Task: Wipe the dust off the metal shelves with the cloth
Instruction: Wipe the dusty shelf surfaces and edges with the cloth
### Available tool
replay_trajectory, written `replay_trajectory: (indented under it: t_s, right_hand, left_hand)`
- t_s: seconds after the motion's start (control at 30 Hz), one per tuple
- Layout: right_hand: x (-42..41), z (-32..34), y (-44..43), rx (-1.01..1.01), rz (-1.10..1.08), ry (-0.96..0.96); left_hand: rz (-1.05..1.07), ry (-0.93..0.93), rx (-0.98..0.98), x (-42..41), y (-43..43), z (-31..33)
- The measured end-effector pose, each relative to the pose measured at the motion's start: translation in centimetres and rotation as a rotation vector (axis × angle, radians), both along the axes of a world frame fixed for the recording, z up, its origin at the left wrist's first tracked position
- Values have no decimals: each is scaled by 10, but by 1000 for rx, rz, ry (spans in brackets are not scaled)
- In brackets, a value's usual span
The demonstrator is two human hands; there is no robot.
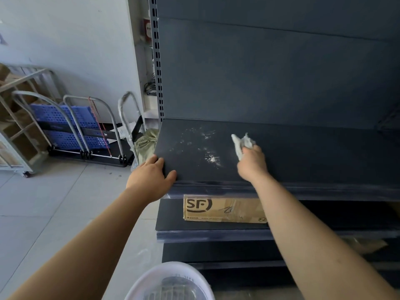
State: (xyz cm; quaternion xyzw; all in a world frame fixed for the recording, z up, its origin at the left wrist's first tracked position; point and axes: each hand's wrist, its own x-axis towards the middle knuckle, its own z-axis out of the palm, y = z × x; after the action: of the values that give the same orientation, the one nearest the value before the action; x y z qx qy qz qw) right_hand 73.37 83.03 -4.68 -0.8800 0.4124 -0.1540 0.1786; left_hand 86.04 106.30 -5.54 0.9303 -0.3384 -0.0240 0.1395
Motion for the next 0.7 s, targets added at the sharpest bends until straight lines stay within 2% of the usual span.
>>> replay_trajectory:
  t_s: [0.2,0.3,0.4,0.5,0.7]
  right_hand:
    - [30,9,49,88,230,4]
    - [16,17,30,88,98,-112]
    - [-7,16,11,57,-61,-74]
    - [-4,8,19,166,-87,-102]
    - [48,4,66,124,28,16]
  left_hand:
    - [-23,34,-2,-1,5,1]
    - [-3,69,-87,3,15,2]
    - [106,118,-190,8,29,3]
    - [154,180,-163,10,34,7]
    - [75,130,-110,8,37,6]
